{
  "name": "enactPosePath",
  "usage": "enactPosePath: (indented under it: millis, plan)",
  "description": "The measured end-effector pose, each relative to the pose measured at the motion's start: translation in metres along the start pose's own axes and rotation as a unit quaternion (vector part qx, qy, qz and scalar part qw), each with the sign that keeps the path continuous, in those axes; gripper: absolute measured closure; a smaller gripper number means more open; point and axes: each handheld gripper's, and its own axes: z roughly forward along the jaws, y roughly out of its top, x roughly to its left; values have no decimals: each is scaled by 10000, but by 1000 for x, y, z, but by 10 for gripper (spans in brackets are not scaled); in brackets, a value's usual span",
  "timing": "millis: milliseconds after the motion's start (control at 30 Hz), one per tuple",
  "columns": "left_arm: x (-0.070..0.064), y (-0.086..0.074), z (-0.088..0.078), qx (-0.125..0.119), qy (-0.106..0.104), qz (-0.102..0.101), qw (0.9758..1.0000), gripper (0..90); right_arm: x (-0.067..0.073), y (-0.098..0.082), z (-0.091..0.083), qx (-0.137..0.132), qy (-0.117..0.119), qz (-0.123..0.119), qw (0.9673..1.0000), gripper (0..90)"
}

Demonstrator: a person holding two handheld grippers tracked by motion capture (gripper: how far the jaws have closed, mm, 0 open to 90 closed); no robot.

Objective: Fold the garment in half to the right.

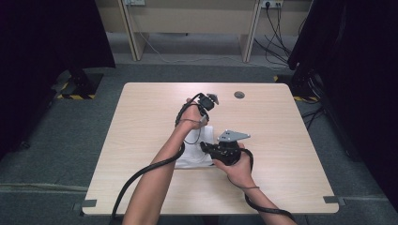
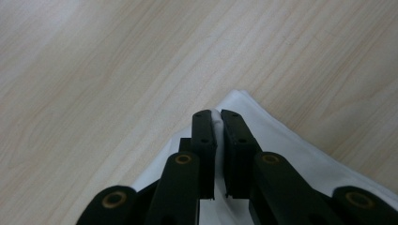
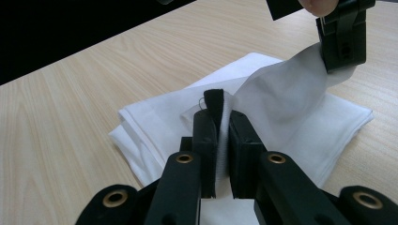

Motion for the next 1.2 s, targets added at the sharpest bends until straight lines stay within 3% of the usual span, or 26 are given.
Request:
enactPosePath:
  millis: [1200]
  plan:
    - [-7,3,9,-3,-3,55,10000,834,-3,-14,1,107,-40,63,9999,832]
